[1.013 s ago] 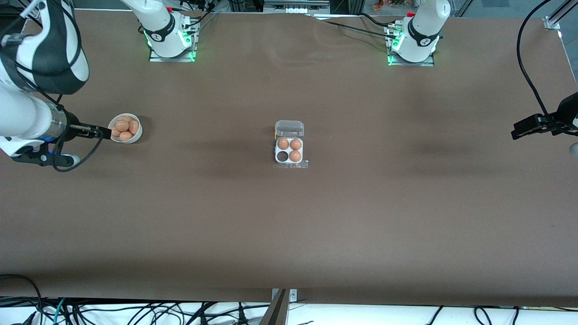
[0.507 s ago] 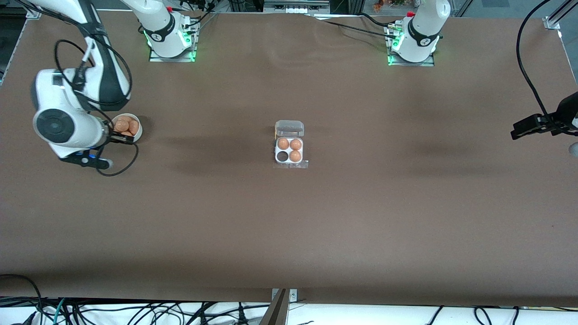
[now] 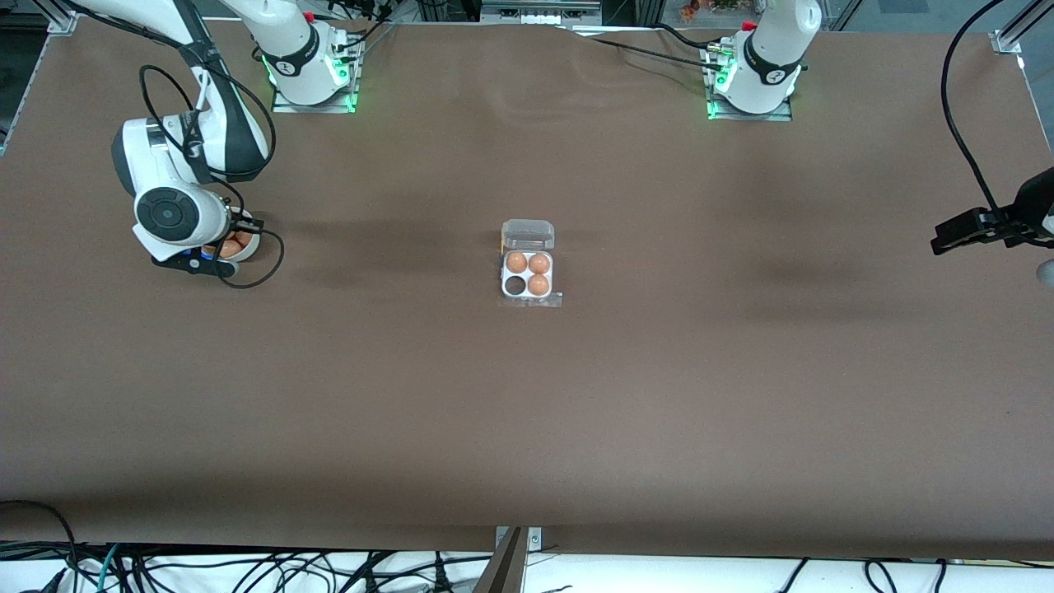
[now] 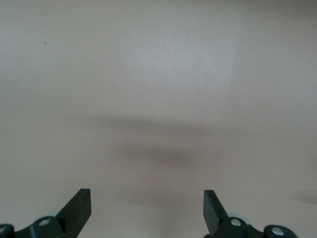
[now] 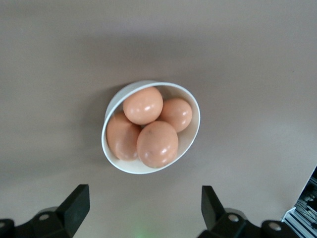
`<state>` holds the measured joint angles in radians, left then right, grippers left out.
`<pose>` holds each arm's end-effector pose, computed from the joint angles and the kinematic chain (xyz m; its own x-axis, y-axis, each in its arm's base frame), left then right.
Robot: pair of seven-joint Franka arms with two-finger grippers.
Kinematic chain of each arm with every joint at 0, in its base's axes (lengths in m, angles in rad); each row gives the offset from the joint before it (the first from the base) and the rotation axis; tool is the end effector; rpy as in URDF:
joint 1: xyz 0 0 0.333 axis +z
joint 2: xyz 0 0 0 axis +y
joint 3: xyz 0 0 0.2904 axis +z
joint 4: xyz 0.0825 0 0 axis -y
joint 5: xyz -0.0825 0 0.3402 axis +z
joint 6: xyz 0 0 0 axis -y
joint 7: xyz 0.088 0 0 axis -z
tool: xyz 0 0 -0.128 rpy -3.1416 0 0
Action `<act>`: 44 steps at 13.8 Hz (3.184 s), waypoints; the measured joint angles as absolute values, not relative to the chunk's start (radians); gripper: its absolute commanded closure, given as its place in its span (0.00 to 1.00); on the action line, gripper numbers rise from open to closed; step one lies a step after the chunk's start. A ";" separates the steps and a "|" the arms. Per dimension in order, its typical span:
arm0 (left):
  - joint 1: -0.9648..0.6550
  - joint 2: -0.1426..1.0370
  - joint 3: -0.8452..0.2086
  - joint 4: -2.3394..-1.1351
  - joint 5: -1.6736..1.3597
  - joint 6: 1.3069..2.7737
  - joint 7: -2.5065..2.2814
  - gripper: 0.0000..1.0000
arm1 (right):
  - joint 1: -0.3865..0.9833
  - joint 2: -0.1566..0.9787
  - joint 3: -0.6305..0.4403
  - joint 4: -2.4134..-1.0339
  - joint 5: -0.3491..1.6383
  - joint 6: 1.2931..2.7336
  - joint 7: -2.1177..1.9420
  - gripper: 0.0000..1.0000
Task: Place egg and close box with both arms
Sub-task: 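Lower the right gripper into the bowl and grasp a brown egg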
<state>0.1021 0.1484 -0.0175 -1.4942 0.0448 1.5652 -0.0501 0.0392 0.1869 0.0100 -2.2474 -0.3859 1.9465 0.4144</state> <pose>0.5451 0.0526 0.5316 0.9881 0.1343 -0.0751 0.1311 -0.9903 -0.0459 0.4424 -0.0108 0.2478 0.9160 -0.2013 -0.3470 -0.0411 -0.9075 0.4180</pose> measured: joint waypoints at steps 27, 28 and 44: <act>0.099 0.149 -0.026 -1.494 0.045 1.565 -0.050 0.00 | 0.027 0.301 0.004 -2.224 -0.539 2.004 0.412 0.17; 0.099 0.149 -0.026 -1.494 0.045 1.565 -0.050 0.00 | 0.027 0.304 0.003 -2.224 -0.539 2.006 0.412 0.20; 0.099 0.149 -0.026 -1.494 0.045 1.565 -0.050 0.00 | 0.017 0.318 0.003 -2.222 -0.539 2.024 0.412 0.43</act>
